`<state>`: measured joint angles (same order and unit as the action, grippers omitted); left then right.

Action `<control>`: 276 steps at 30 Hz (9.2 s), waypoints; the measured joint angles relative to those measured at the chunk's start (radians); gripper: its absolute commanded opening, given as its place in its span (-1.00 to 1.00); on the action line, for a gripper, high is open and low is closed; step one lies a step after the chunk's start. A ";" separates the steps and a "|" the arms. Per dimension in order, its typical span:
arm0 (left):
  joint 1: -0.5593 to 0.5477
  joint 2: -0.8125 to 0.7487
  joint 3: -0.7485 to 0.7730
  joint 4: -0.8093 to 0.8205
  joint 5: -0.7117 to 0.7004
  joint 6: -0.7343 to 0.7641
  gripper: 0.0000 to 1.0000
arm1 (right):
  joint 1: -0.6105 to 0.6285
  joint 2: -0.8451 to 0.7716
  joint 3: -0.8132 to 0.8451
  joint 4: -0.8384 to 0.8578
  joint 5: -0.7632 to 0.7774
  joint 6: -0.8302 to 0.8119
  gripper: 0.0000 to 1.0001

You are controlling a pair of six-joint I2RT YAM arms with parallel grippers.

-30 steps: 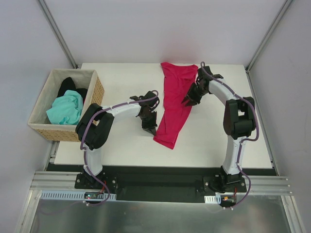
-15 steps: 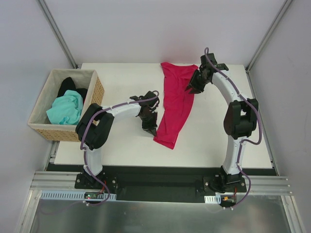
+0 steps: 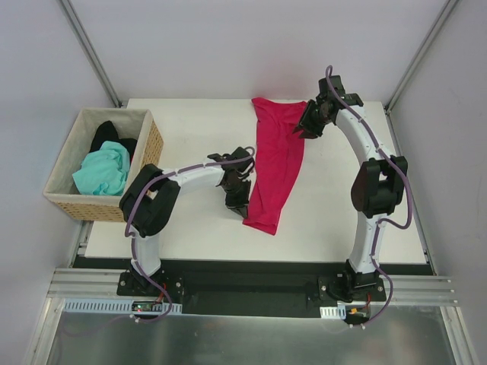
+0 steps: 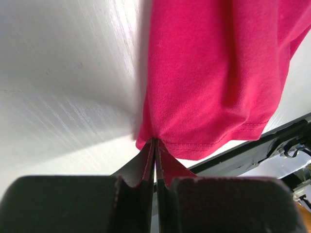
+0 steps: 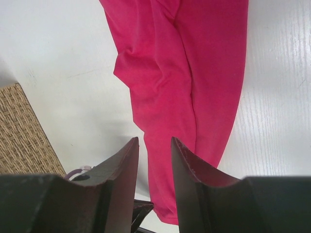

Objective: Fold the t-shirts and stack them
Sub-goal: Grab the bottom of the folded rectangular tshirt with both arms

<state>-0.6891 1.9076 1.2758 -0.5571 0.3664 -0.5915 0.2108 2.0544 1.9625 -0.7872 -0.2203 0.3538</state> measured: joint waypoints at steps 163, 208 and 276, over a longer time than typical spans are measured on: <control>-0.057 -0.069 -0.069 -0.040 -0.034 0.064 -0.71 | 0.718 -0.501 -1.084 0.208 0.336 0.431 -0.19; -0.071 -0.113 -0.076 -0.040 -0.037 0.051 -0.71 | 0.722 -0.511 -0.930 0.087 0.426 0.386 -0.18; -0.071 -0.146 -0.087 -0.079 -0.095 0.048 -0.72 | 0.756 -0.526 -1.019 0.156 0.370 0.462 -0.98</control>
<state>-0.7597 1.7615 1.1885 -0.6361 0.2710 -0.5438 0.9672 1.5280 0.9436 -0.6312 0.1493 0.8154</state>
